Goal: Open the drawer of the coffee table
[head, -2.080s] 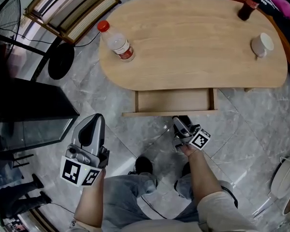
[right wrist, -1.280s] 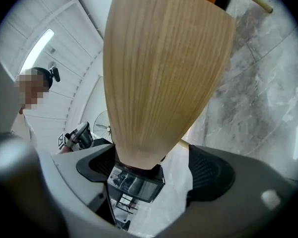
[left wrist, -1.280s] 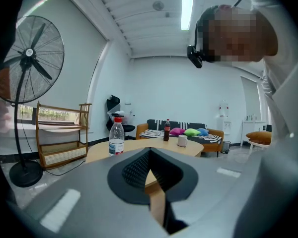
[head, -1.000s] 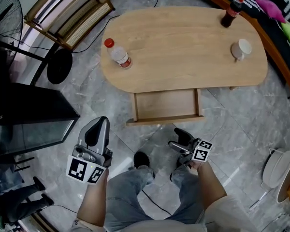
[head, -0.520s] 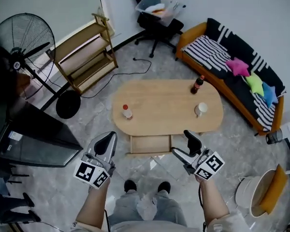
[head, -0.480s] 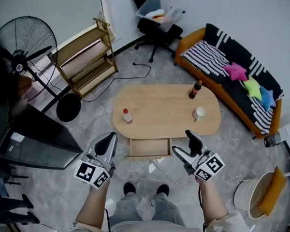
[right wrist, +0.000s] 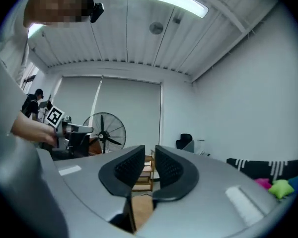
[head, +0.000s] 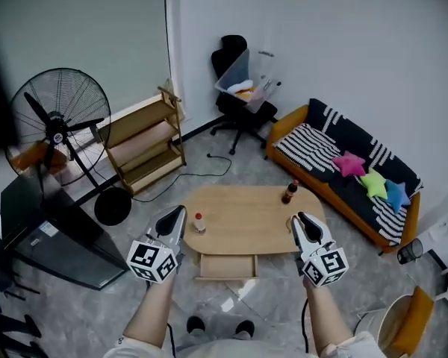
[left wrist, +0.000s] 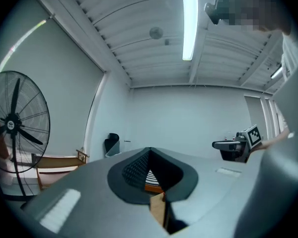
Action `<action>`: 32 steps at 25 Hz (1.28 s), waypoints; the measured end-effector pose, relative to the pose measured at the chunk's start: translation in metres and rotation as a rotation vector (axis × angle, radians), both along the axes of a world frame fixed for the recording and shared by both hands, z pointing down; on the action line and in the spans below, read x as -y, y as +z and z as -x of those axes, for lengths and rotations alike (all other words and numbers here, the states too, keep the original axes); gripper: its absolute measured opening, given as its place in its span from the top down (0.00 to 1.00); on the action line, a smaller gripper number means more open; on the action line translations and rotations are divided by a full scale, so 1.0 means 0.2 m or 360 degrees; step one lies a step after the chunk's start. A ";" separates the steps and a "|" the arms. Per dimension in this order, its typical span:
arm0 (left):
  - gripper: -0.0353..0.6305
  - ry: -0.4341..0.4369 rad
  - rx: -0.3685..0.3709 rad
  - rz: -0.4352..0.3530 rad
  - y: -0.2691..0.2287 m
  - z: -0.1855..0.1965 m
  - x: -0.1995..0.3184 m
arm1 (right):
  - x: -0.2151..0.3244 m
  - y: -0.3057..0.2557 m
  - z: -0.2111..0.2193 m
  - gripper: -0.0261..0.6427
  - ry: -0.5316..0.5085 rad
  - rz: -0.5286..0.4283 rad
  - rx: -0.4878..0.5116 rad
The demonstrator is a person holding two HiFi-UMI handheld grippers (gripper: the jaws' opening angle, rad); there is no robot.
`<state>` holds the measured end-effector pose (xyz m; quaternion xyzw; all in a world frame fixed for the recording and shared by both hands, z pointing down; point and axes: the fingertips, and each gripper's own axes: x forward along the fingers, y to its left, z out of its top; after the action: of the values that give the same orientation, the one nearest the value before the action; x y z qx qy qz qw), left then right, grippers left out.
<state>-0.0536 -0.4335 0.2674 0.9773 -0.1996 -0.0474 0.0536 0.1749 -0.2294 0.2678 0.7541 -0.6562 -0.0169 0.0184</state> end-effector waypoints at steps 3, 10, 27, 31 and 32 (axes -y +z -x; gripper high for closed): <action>0.95 -0.0069 0.0028 0.0008 0.00 0.03 0.07 | -0.03 -0.04 -0.10 0.95 0.0084 -0.0009 -0.0028; 0.95 -0.0163 0.0039 0.0032 0.02 0.09 0.18 | -0.06 -0.08 -0.20 0.95 0.0218 -0.0005 -0.0077; 0.95 -0.0152 0.0047 0.0000 0.00 0.03 0.16 | -0.13 -0.09 -0.27 0.95 0.0309 -0.0032 -0.0060; 0.95 -0.0138 0.0053 -0.0008 0.00 0.02 0.14 | -0.11 -0.08 -0.26 0.95 0.0308 -0.0027 -0.0053; 0.95 -0.0133 0.0055 -0.0008 0.00 0.02 0.14 | -0.10 -0.07 -0.26 0.95 0.0307 -0.0026 -0.0051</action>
<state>-0.0580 -0.4616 0.2669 0.9689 -0.2409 -0.0333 0.0457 0.2269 -0.2090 0.2529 0.8135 -0.5801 -0.0326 0.0243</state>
